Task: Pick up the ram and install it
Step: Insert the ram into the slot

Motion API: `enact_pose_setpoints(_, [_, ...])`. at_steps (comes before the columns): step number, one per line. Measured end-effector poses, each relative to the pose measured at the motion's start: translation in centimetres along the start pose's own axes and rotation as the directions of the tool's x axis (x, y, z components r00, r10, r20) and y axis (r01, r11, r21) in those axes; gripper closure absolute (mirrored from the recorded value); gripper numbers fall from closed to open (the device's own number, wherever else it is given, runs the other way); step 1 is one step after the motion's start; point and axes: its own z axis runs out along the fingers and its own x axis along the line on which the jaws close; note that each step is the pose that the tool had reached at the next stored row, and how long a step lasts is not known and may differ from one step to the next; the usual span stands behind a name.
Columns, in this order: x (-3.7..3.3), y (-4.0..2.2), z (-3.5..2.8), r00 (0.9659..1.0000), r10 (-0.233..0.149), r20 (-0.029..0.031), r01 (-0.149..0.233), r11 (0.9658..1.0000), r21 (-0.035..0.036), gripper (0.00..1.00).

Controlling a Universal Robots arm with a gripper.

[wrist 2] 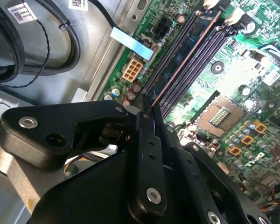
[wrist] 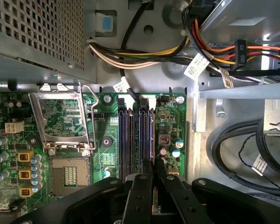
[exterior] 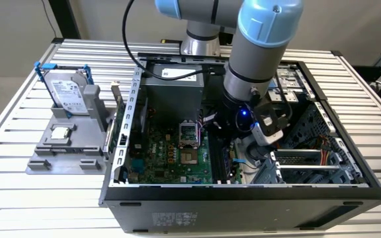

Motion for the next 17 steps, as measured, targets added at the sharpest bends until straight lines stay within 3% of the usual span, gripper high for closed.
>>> enact_pose_setpoints(4, [0.00, -0.01, 0.61, 1.0000, -0.001, -0.0004, 0.001, 1.0000, 0.0003, 1.00])
enact_pose_setpoints(9, [0.01, 0.00, 0.63, 0.9998, -0.001, -0.0178, 0.001, 1.0000, 0.0002, 1.00])
enact_pose_setpoints(10, [0.03, 0.00, 0.63, 0.9998, 0.000, -0.0216, 0.000, 1.0000, 0.0003, 0.00])
enact_pose_setpoints(12, [0.01, 0.00, 0.64, 0.9997, -0.001, -0.0256, 0.001, 1.0000, 0.0019, 0.00])
enact_pose_setpoints(13, [0.01, 0.00, 0.52, 0.9997, 0.000, -0.0258, 0.001, 1.0000, 0.0072, 0.00])
enact_pose_setpoints(17, [0.00, 0.00, -1.23, 0.9997, 0.000, -0.0259, 0.000, 1.0000, 0.0076, 0.00])
